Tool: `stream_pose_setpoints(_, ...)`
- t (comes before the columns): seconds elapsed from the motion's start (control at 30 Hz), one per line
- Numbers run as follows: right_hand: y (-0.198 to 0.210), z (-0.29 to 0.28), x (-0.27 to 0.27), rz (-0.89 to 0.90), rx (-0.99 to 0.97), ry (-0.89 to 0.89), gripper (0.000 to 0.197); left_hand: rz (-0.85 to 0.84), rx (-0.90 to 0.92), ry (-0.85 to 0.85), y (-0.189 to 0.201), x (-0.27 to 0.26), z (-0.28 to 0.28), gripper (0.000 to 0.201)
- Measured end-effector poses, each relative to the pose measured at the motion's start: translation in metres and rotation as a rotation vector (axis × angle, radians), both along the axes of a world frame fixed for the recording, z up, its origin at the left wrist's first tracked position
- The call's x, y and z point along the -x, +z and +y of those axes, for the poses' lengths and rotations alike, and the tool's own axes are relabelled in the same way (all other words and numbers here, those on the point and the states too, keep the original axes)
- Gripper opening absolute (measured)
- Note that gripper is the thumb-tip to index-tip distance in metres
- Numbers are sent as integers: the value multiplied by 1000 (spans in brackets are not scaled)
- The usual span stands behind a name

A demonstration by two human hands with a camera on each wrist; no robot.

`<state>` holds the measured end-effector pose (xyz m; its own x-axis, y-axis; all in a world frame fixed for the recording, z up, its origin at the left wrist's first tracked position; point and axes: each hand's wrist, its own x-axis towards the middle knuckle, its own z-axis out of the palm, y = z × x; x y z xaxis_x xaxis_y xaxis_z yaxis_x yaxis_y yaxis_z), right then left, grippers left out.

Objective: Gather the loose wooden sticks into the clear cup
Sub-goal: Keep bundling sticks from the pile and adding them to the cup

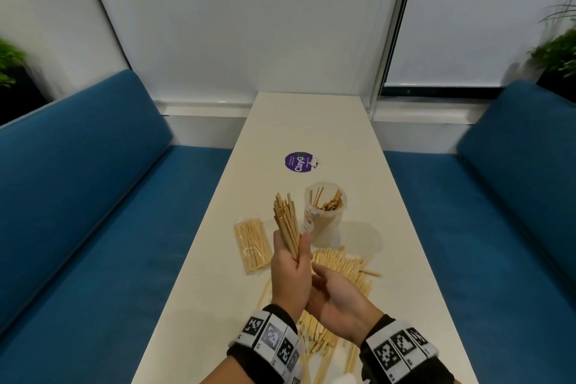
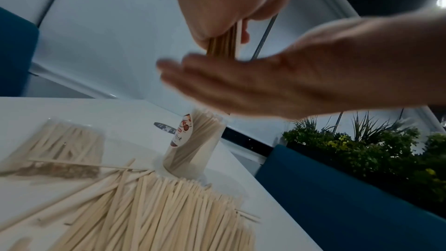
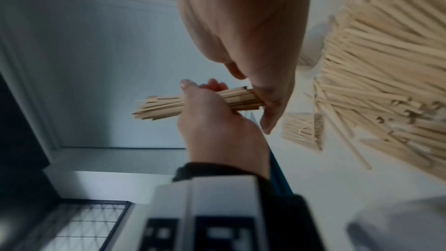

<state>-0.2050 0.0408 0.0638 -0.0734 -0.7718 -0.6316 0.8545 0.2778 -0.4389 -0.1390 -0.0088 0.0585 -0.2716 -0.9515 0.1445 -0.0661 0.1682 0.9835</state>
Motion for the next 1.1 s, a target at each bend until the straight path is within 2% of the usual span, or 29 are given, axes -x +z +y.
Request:
stream_pose_setpoints(0.07, 2, 0, 1, 55, 33, 21, 37, 16, -7, -15, 0, -1, 1, 21)
stream_pose_setpoints(0.13, -2, 0, 2, 170, 9, 83, 43, 29, -23, -27, 0, -2, 2, 19)
stream_pose_setpoints(0.2, -8, 0, 3, 400, -3, 135, 59, 44, -64, -53, 1, -5, 1, 14)
stream_pose_setpoints(0.27, -12, 1, 9, 634, 92, 152, 70, 38, -126, -135, 2, -9, 2, 15)
stream_pose_setpoints(0.33, -6, 1, 15, 759, 210, 153, 64, -21, -178, -293, -1, -13, 5, 18)
stream_pose_setpoints(0.4, 5, -2, 20, 827, 261, 146, 50, -102, -178, -445, -7, -13, 10, 19)
stream_pose_setpoints(0.5, 14, -8, 18, 934, 279, 133, 23, -182, -210, -524, -9, -12, 16, 7)
stream_pose_setpoints(0.57, 12, -10, 15, 1017, 250, 120, 29, -187, -277, -529, -6, -12, 16, 8)
stream_pose_setpoints(0.67, 17, -12, 15, 1028, 262, 24, 38, -149, -449, -587, -4, -17, 10, 4)
stream_pose_setpoints(0.73, 22, -14, 20, 995, 283, -96, 40, -54, -642, -631, -5, -22, 6, 13)
stream_pose_setpoints(0.8, 30, -15, 22, 1006, 329, -181, 42, 175, -923, -620, -10, -27, 4, 21)
stream_pose_setpoints(0.83, 33, -15, 21, 1019, 355, -204, 42, 314, -1058, -586, -11, -29, 3, 32)
stream_pose_setpoints(0.9, 36, -16, 15, 1025, 386, -228, 42, 540, -1230, -469, -12, -29, 3, 51)
stream_pose_setpoints(1.0, 32, -17, 1, 1021, 403, -194, 40, 735, -1321, -337, -5, -25, 4, 50)
stream_pose_setpoints(1.1, 25, -15, -6, 1061, 426, -127, 32, 733, -1302, -268, -1, -22, 1, 44)
